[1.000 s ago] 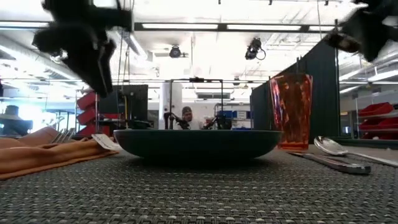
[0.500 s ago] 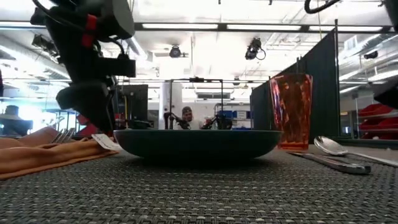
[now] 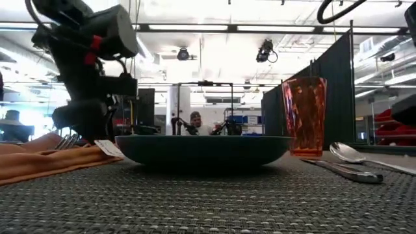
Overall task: Set table place
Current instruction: Adjust the black table placemat
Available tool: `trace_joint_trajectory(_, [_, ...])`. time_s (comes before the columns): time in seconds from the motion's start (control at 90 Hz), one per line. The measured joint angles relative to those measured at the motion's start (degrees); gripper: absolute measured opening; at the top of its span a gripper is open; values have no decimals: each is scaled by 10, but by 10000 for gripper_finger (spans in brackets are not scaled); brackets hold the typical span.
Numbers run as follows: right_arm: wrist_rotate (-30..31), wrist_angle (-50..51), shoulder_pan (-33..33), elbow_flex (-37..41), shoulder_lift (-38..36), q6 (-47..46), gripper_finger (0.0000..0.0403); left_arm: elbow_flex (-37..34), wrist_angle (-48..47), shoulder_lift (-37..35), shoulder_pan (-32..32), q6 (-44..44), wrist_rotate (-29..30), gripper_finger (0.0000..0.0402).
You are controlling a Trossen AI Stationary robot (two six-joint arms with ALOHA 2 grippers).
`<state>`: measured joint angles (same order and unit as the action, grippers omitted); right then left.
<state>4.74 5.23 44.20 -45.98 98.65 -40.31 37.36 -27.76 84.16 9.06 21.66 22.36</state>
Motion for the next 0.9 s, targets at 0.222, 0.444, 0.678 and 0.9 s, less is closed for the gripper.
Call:
trace_joint_trajectory(0.222, [-4, 13, -11, 0, 0, 4, 35, -5, 17, 0, -12, -5, 2, 202])
trace_joint_trajectory(0.444, [-8, 35, -15, 0, -4, 16, 34, -5, 15, 0, -19, -6, 2, 202])
trace_joint_trajectory(0.678, [-5, 88, -20, 3, -34, 19, 34, -5, 6, 0, -19, 0, -2, 202])
trace_joint_trajectory(0.9, [0, 114, -20, 3, -41, 15, 34, -4, -7, 0, -13, 24, -21, 202])
